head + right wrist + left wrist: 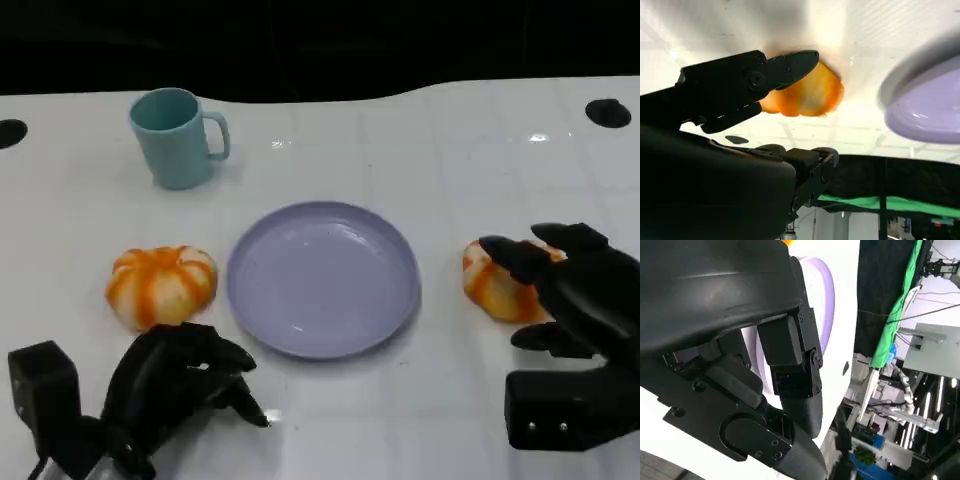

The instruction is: Grasp the bread from the table and place it into the plate.

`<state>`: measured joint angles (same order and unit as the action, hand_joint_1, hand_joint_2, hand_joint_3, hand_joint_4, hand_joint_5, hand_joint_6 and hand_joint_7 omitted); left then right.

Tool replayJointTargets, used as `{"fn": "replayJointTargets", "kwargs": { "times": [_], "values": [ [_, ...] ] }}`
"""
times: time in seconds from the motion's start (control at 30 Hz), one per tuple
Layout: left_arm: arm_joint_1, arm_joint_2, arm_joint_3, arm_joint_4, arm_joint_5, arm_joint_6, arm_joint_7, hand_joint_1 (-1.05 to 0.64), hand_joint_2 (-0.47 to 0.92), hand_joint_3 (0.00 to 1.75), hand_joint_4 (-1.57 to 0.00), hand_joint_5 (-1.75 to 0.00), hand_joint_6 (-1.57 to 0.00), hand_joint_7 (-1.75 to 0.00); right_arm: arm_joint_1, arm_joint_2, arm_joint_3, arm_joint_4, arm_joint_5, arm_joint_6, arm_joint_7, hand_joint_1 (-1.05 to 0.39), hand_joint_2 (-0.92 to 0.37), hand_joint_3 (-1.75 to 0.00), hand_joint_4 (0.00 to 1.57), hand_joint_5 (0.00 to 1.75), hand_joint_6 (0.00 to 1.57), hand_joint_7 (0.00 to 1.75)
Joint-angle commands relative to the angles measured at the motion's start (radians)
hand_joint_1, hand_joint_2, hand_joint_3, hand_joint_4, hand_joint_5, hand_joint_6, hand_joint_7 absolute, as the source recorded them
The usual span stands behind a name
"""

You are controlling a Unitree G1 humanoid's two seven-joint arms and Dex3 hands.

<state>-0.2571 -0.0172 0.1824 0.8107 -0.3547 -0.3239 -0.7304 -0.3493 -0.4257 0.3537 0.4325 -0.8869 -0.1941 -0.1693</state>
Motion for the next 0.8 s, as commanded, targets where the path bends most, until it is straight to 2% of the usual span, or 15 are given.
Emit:
{"fn": "replayJointTargets", "kwargs": {
  "times": [0.03,0.3,0.47,0.53,0.6,0.63,0.67,0.7,0.73,0.77,0.8],
  "values": [
    [0.002,0.012,0.004,-0.001,0.004,-0.004,0.002,-1.05,0.72,0.00,-1.57,-0.58,-1.57,-0.19,-0.084,0.014,0.046,0.132,-0.015,0.013,-0.029,-0.57,-0.86,0.00,0.04,0.26,0.22,0.00],
    [0.004,0.010,0.006,-0.003,-0.001,-0.001,-0.001,-1.05,0.72,0.00,-1.57,-0.58,-1.57,-0.18,-0.215,0.067,0.116,0.373,-0.013,0.026,-0.078,-0.53,-0.85,0.00,0.05,0.24,0.22,0.00],
    [0.009,0.010,0.004,-0.009,0.001,-0.007,-0.001,-1.05,0.73,0.00,-1.57,-0.58,-1.57,-0.18,-0.277,0.103,0.132,0.502,0.013,0.004,-0.126,-0.47,-0.86,-0.01,0.12,0.24,0.26,0.02],
    [0.012,0.010,0.003,-0.015,0.003,-0.002,0.005,-1.05,0.73,0.00,-1.57,-0.58,-1.57,-0.19,-0.295,0.119,0.129,0.549,0.030,-0.015,-0.163,-0.42,-0.87,-0.01,0.21,0.25,0.31,0.03],
    [0.013,0.010,0.002,-0.017,0.004,-0.004,0.005,-1.05,0.72,0.00,-1.57,-0.59,-1.57,-0.19,-0.309,0.129,0.127,0.588,0.051,-0.047,-0.196,-0.32,-0.90,-0.02,0.56,0.24,0.54,0.06],
    [0.014,0.010,0.002,-0.017,0.004,-0.005,0.004,-1.05,0.72,0.00,-1.57,-0.59,-1.57,-0.19,-0.314,0.134,0.121,0.606,0.066,-0.069,-0.213,-0.26,-0.91,-0.02,0.79,0.27,0.73,0.08],
    [0.015,0.010,0.001,-0.019,0.005,-0.006,0.005,-1.05,0.73,0.00,-1.57,-0.59,-1.57,-0.20,-0.320,0.136,0.119,0.624,0.077,-0.091,-0.229,-0.21,-0.92,-0.02,1.04,0.38,0.96,0.13],
    [0.016,0.009,0.000,-0.021,0.007,-0.005,0.008,-1.05,0.73,0.00,-1.57,-0.59,-1.57,-0.20,-0.325,0.137,0.123,0.643,0.083,-0.113,-0.248,-0.17,-0.91,-0.07,1.07,0.72,1.12,0.15],
    [0.017,0.009,0.000,-0.023,0.007,-0.004,0.010,-1.05,0.73,0.00,-1.57,-0.59,-1.57,-0.20,-0.330,0.137,0.129,0.659,0.083,-0.130,-0.267,-0.15,-0.92,-0.09,1.00,1.12,1.23,0.20],
    [0.017,0.009,0.000,-0.024,0.005,-0.002,0.009,-1.05,0.73,0.00,-1.57,-0.59,-1.57,-0.20,-0.334,0.136,0.137,0.673,0.078,-0.149,-0.303,-0.13,-0.92,-0.11,0.94,1.41,1.23,0.39],
    [0.017,0.008,0.001,-0.024,0.003,-0.001,0.007,-1.05,0.73,0.00,-1.57,-0.59,-1.57,-0.20,-0.337,0.135,0.144,0.685,0.074,-0.163,-0.332,-0.12,-0.89,-0.16,0.92,1.61,0.98,1.06]
  ]
}}
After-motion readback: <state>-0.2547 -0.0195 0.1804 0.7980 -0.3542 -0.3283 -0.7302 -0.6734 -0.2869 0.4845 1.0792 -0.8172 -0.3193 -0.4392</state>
